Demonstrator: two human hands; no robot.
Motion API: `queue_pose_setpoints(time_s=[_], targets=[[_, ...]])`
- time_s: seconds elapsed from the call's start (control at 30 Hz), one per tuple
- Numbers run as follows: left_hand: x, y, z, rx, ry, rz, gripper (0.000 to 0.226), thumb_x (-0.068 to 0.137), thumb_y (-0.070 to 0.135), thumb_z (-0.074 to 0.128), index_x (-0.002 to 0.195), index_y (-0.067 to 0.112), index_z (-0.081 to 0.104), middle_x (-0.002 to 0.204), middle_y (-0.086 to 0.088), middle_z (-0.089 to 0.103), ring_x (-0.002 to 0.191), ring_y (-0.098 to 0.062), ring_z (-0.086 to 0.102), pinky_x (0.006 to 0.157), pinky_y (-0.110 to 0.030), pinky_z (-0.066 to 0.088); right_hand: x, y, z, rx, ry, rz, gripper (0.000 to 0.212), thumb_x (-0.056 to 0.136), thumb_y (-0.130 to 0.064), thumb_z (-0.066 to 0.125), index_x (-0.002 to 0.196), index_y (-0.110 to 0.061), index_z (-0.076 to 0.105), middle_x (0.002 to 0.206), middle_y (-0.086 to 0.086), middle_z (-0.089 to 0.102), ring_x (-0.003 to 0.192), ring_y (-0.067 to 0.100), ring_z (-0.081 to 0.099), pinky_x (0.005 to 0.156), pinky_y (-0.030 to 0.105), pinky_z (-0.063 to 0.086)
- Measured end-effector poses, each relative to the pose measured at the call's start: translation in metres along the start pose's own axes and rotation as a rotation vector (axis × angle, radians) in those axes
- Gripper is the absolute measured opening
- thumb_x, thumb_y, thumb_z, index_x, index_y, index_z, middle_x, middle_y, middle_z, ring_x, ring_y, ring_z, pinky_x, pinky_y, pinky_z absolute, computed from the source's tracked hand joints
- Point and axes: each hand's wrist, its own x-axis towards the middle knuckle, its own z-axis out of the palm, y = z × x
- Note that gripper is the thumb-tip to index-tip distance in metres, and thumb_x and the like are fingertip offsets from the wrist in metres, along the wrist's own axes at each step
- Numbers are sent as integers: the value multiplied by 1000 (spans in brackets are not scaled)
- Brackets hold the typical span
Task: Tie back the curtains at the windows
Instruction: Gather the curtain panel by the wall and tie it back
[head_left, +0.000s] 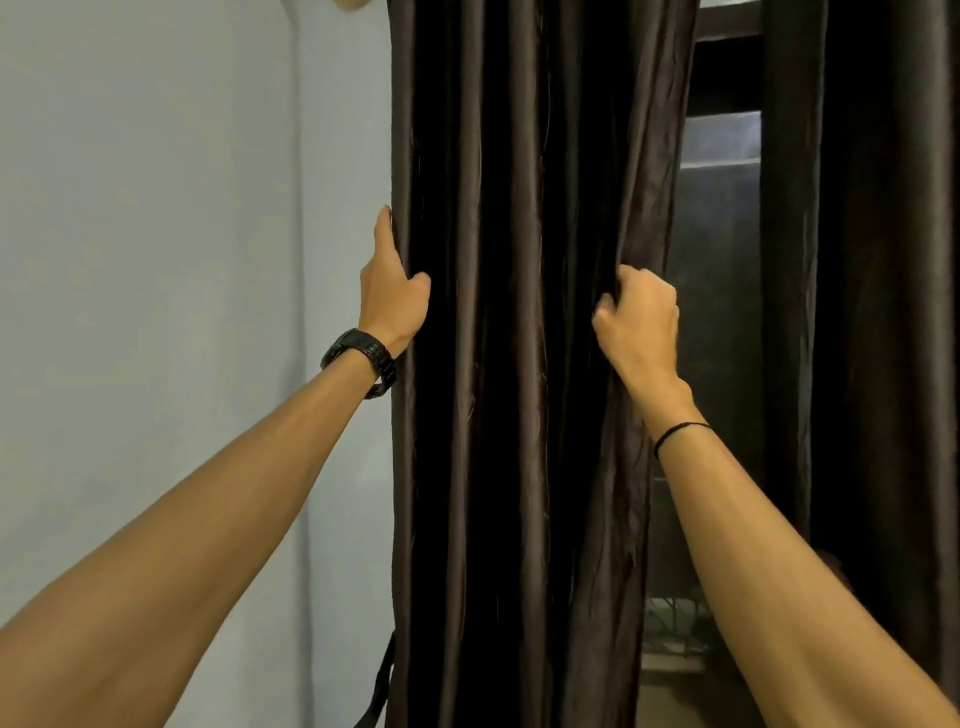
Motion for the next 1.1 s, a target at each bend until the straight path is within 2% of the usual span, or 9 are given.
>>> queue_pose_setpoints(time_s=[0.07,0.13,0.3,0.4,0.53,0.7,0.83,0.97,1.1], targets=[[-2,-6,-6,-16,-35,-23,93,88,-23,39,166,23,16,154,3,48,77,17,62,66,-6,52,-5,-24,18,-15,-22,-108,8,87,1,49,85,-1,56,90,14,52,84,40,57,62,38,36],[-3,-13,-11,-32,-38,11,92,88,-24,38,165,24,21,147,11,49,83,29,56,71,0,47,-5,-62,40,42,-74,-256,12,87,-1,52,91,1,63,96,20,56,89,44,58,64,42,36],[-2,-20,-26,-110,-5,62,42,110,26,46,149,43,46,128,31,65,120,10,60,105,-16,47,-7,-160,86,50,-315,-485,31,90,3,50,118,2,63,115,18,57,104,38,59,81,42,49],[-10,-22,-36,-33,-47,133,63,103,18,55,160,29,33,150,13,55,135,-1,54,119,-32,42,-13,-149,98,97,-244,-444,35,92,-1,48,123,-3,64,112,16,57,102,37,59,82,42,52],[-38,-30,-32,-19,-150,122,79,92,3,55,163,24,26,151,9,54,135,-4,54,118,-33,43,-46,-100,93,91,-150,-309,48,90,-13,42,134,-20,59,115,10,52,107,34,48,88,51,46],[-95,-60,-13,-18,-272,13,87,95,-5,56,166,24,15,162,3,43,142,-8,49,120,-37,42,-133,-49,94,534,-368,-65,68,97,-67,42,157,-43,23,142,-4,40,134,18,42,112,43,38],[-149,-86,-3,-45,-427,-100,79,95,0,57,163,24,27,155,4,52,139,-8,52,118,-34,44,-200,-23,97,552,-409,35,83,96,-59,56,161,-39,8,156,-1,35,137,1,37,106,11,29],[-201,-120,-2,-45,-551,-291,75,86,-16,49,152,20,48,141,2,64,131,-12,60,113,-37,50,-249,0,102,493,-452,110,96,93,-55,65,161,-38,0,153,1,39,134,5,41,108,23,33],[-247,-155,3,92,-709,-308,80,90,-13,45,156,32,39,157,2,48,144,-15,46,122,-36,38,-291,15,112,399,-536,139,116,82,-44,80,160,-40,-5,145,2,45,126,12,49,102,26,42]])
